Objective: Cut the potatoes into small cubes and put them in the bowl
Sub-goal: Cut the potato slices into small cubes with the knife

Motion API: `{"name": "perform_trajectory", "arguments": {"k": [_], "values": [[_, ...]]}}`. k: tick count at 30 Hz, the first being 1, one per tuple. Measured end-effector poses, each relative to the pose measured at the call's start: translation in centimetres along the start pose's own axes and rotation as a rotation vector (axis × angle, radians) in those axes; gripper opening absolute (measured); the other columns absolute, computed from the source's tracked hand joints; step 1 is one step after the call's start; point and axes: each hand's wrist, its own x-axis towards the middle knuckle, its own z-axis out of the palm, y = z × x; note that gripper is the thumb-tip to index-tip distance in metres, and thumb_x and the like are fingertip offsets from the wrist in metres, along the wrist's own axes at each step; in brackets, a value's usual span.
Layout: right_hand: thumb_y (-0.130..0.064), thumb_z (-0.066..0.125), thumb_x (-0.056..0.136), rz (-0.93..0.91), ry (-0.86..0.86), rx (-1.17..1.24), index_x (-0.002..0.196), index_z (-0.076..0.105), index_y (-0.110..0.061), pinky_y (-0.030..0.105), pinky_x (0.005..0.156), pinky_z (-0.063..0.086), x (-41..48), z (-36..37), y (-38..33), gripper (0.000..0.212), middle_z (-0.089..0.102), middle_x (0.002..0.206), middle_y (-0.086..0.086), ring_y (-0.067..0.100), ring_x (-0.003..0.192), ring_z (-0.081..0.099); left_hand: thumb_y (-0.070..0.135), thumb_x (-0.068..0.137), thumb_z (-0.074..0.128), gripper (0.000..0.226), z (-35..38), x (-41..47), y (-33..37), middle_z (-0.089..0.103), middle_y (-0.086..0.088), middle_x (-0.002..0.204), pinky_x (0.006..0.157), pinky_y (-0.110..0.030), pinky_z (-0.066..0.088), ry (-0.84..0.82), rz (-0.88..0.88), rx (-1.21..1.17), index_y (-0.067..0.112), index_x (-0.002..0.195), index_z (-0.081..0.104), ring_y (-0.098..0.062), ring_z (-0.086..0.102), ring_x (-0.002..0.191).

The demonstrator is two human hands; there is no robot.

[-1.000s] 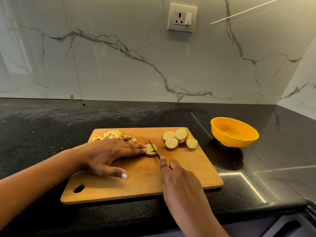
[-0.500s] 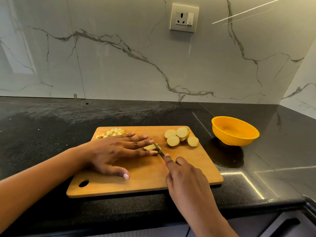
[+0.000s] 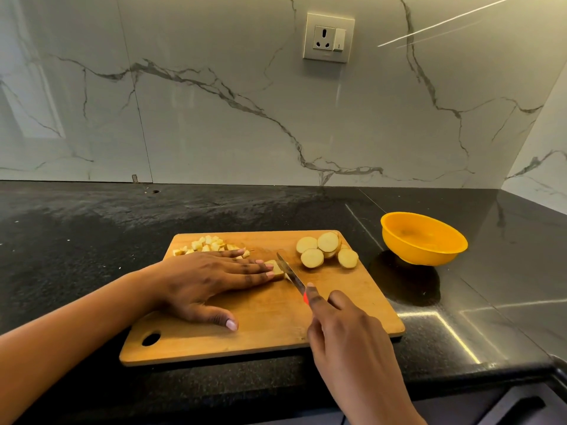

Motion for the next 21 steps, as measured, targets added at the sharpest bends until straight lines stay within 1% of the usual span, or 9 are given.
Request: {"name": "perform_trajectory", "arguments": {"k": [3, 6, 8, 11, 15, 16, 17, 19, 21], "values": [[-0.030, 0.080, 0.070, -0.040, 0.007, 0.019, 0.122, 0.064, -0.026, 0.009, 0.039, 0.006, 0.0, -0.2, -0.3, 0.055, 0.052, 0.075, -0.013, 0.007, 0.045, 0.039, 0.081, 0.081, 0.014, 0.083, 0.1, -0.1, -0.1, -0.001, 0.015, 0.157, 0.117, -0.028, -0.006, 0.004, 0.001, -0.023, 0.036, 0.150, -0.001, 0.003, -0.004, 0.143], [-0.033, 0.042, 0.099, -0.094, 0.111, 0.122, 0.149, 0.024, -0.031, 0.013, 0.048, 0.024, 0.1, -0.1, -0.2, 0.053, 0.046, 0.107, -0.012, 0.008, 0.075, 0.047, 0.081, 0.081, 0.015, 0.085, 0.1, -0.1, -0.1, 0.002, 0.013, 0.157, 0.117, -0.027, -0.006, 0.014, 0.002, -0.030, 0.033, 0.150, 0.002, 0.003, -0.002, 0.143], [-0.033, 0.032, 0.101, -0.112, 0.086, 0.113, 0.151, 0.015, -0.031, 0.013, 0.052, 0.026, 0.1, -0.1, -0.2, 0.052, 0.043, 0.113, -0.012, 0.008, 0.083, 0.048, 0.083, 0.080, 0.014, 0.086, 0.1, -0.1, -0.1, 0.002, 0.014, 0.157, 0.116, -0.025, -0.008, 0.009, -0.005, -0.034, 0.034, 0.149, 0.002, 0.004, -0.003, 0.142], [-0.031, 0.041, 0.099, -0.089, 0.099, 0.111, 0.148, 0.026, -0.029, 0.012, 0.047, 0.023, 0.5, -0.1, -0.5, 0.052, 0.049, 0.105, -0.010, 0.009, 0.072, 0.047, 0.086, 0.076, 0.012, 0.089, 0.2, 0.0, -0.1, -0.001, 0.015, 0.156, 0.114, -0.021, -0.012, 0.002, -0.023, -0.032, 0.035, 0.148, 0.001, 0.005, -0.005, 0.142], [-0.027, 0.070, 0.082, -0.051, 0.007, -0.012, 0.133, 0.054, -0.022, 0.010, 0.043, 0.011, 0.8, 0.7, -0.5, 0.054, 0.058, 0.087, -0.008, 0.008, 0.053, 0.040, 0.086, 0.075, 0.012, 0.091, 0.1, 0.1, 0.1, -0.001, 0.014, 0.156, 0.110, -0.015, -0.015, -0.002, -0.022, -0.027, 0.033, 0.148, 0.000, 0.008, -0.008, 0.140], [-0.026, 0.069, 0.084, -0.060, -0.031, -0.010, 0.136, 0.051, -0.020, 0.010, 0.044, 0.013, 1.0, 0.5, -0.8, 0.056, 0.059, 0.092, -0.006, 0.008, 0.055, 0.040, 0.086, 0.075, 0.013, 0.091, 0.1, 0.1, 0.1, 0.000, 0.013, 0.156, 0.111, -0.015, -0.013, -0.002, -0.023, -0.031, 0.032, 0.148, 0.001, 0.007, -0.006, 0.141], [-0.024, 0.059, 0.092, -0.091, -0.029, 0.035, 0.144, 0.038, -0.019, 0.012, 0.047, 0.020, 1.4, 0.4, -1.1, 0.056, 0.057, 0.104, -0.004, 0.008, 0.064, 0.045, 0.086, 0.076, 0.014, 0.091, 0.1, 0.0, 0.1, 0.001, 0.013, 0.157, 0.112, -0.017, -0.011, 0.000, -0.023, -0.035, 0.032, 0.149, 0.002, 0.006, -0.005, 0.141], [-0.022, 0.041, 0.101, -0.139, 0.025, 0.092, 0.150, 0.018, -0.019, 0.016, 0.063, 0.037, 2.1, 1.3, -0.9, 0.055, 0.048, 0.124, -0.001, 0.011, 0.088, 0.053, 0.085, 0.076, 0.016, 0.091, 0.0, 0.0, 0.2, 0.004, 0.012, 0.157, 0.115, -0.020, -0.006, 0.009, -0.019, -0.040, 0.032, 0.148, 0.004, 0.005, -0.002, 0.142], [-0.022, 0.039, 0.101, -0.141, -0.020, 0.034, 0.151, 0.016, -0.018, 0.022, 0.076, 0.042, 2.8, 1.1, -1.1, 0.055, 0.045, 0.130, -0.001, 0.013, 0.101, 0.054, 0.085, 0.077, 0.017, 0.089, 0.0, 0.0, 0.4, 0.006, 0.011, 0.156, 0.115, -0.021, -0.005, 0.018, -0.019, -0.046, 0.031, 0.148, 0.005, 0.004, 0.001, 0.143]]}}
